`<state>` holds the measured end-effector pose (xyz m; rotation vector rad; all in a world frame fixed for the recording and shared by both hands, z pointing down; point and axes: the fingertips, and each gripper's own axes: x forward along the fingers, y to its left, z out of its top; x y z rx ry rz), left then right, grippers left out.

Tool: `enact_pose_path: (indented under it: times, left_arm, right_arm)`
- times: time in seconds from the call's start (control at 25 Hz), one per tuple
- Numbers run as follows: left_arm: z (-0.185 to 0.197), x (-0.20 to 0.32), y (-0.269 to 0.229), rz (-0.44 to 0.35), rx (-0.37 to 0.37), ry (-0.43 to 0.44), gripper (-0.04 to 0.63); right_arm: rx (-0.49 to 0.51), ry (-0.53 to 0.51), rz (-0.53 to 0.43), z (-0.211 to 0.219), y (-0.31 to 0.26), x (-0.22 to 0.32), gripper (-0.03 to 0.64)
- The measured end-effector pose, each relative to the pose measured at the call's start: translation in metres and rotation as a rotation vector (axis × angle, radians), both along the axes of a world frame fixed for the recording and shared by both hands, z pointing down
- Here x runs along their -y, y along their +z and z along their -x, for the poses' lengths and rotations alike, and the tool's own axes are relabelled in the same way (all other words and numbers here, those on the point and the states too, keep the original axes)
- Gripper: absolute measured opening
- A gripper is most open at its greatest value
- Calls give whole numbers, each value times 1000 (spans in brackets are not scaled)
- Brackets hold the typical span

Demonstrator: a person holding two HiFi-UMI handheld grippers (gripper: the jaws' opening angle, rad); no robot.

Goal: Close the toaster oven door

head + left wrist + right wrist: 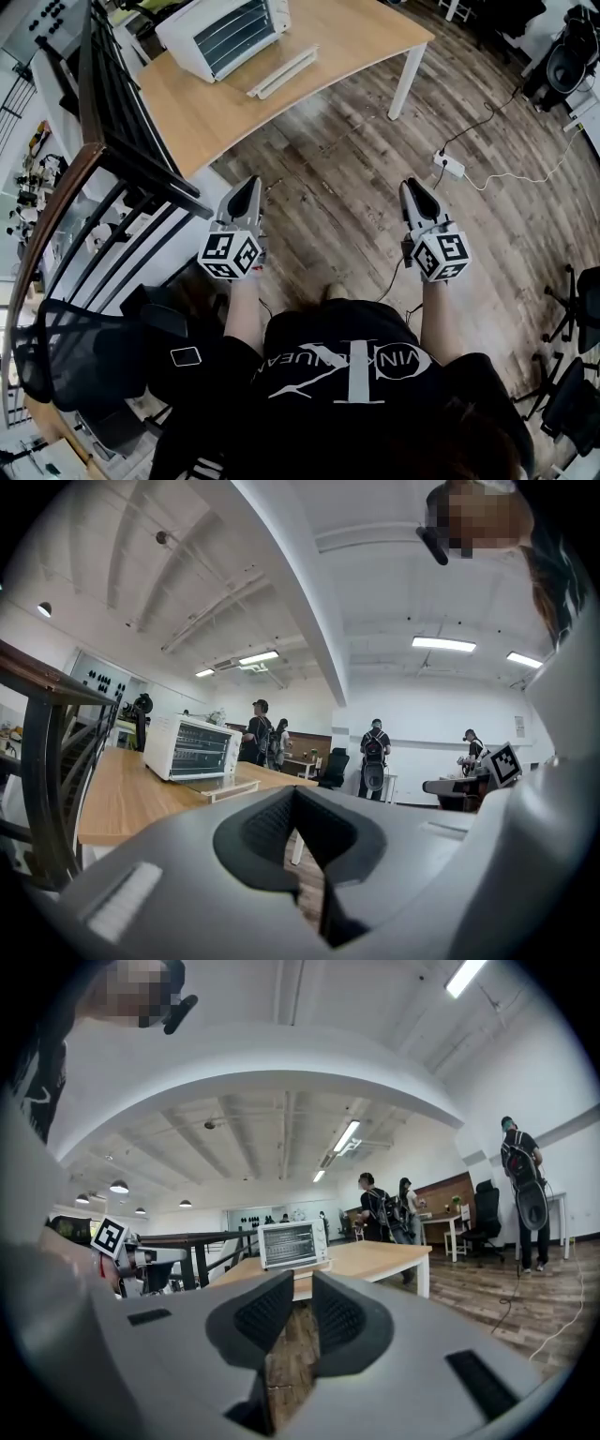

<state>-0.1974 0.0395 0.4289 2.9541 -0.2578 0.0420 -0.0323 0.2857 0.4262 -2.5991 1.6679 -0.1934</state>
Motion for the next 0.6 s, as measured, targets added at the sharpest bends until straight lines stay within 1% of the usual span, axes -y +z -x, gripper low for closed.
enact_pose_path:
  times: [0.16, 0.32, 0.6]
  left_arm:
    - [-13, -3, -2, 0, -2, 8, -2]
    - [-26, -9, 0, -1, 11, 30, -2]
    - [-48, -18, -3, 17, -1, 61, -2]
  right_arm:
    - [10, 12, -8, -11, 1, -6, 26]
    - [22, 21, -18, -19, 4, -13, 26]
    - [33, 35, -27, -30, 5, -21, 26]
